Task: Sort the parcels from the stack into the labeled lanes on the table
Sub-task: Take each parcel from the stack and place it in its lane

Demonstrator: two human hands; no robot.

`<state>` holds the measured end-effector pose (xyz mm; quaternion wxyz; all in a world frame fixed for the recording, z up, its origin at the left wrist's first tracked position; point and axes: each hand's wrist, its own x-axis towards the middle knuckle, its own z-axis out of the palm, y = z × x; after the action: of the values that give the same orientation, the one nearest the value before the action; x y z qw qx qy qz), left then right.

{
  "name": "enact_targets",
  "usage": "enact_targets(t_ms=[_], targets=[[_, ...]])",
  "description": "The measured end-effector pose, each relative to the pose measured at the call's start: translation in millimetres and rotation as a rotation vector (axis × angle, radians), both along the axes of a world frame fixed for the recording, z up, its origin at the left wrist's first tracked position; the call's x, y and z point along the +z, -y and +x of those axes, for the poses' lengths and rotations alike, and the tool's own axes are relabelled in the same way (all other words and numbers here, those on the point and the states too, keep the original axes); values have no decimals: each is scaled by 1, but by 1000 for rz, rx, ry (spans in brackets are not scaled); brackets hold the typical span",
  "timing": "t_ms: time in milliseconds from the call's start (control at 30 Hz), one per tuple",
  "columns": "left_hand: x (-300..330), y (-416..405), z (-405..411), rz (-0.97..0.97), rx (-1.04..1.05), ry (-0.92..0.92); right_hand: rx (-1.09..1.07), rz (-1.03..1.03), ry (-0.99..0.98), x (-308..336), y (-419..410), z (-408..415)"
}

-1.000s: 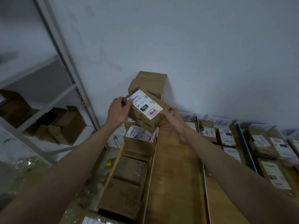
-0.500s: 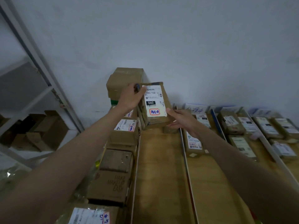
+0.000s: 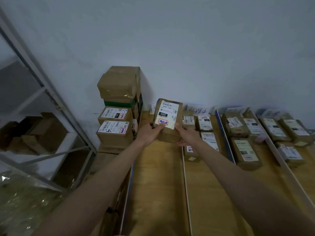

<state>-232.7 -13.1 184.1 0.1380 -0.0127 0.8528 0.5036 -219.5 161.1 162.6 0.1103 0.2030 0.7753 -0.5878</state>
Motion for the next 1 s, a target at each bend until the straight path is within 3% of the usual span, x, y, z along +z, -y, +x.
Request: enact_targets(t_ms=[67, 400, 667, 1000], targets=[[-8, -2, 3, 21, 38, 26, 40, 59, 3, -9, -4, 1], [-70, 7, 11, -76, 270, 217, 209, 745, -225, -67, -39, 1], [-109, 16, -18, -110, 324, 288, 178, 847, -302, -90, -55, -19], [-174, 5, -122, -120, 334, 293, 184, 886, -259, -129, -59, -74]])
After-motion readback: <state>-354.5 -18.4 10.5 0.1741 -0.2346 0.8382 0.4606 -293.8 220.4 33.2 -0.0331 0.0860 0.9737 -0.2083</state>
